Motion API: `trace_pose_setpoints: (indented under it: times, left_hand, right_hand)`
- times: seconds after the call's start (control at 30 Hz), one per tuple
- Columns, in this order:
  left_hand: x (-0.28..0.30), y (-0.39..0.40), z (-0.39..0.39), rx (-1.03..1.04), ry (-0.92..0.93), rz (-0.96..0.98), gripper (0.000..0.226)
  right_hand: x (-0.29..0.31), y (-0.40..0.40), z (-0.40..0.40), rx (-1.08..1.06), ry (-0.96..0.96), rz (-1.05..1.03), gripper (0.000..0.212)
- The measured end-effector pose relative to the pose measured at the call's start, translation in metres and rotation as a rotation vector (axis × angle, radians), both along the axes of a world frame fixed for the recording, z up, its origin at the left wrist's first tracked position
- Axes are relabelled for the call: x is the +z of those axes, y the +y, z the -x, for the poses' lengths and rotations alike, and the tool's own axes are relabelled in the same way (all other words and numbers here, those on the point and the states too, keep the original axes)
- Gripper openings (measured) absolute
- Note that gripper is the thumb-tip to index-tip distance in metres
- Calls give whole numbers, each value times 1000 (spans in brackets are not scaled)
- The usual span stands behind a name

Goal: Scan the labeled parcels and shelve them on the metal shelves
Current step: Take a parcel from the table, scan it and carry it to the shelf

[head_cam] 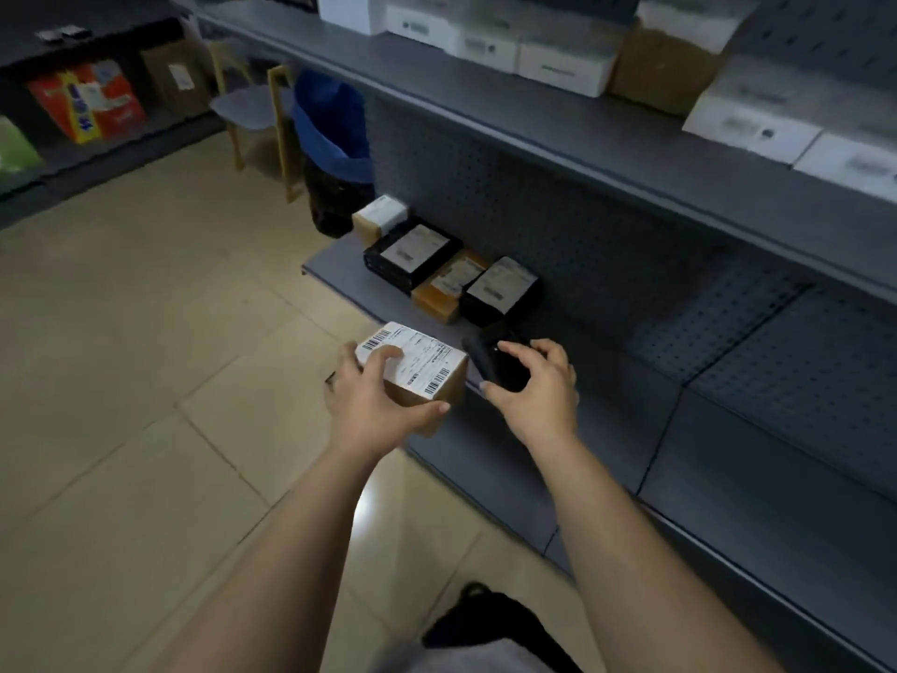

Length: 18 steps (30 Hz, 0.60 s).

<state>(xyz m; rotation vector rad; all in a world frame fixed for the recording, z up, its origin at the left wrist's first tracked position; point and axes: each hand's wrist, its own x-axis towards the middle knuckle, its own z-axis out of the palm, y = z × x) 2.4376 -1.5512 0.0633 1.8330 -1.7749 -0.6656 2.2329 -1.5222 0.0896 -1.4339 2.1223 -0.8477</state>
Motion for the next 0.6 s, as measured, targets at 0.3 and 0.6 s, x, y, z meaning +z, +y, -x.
trace_pose_setpoints:
  times: [0.3,0.6]
  left_hand:
    - [-49,-81,97,-575,-170,-100,97]
    - [-110,-126,158,-940,-250,-279,117]
  right_hand:
    - [-62,-33,61,-297,-84,-121,54]
    - [-99,-35,75,-529,-129,-186,56]
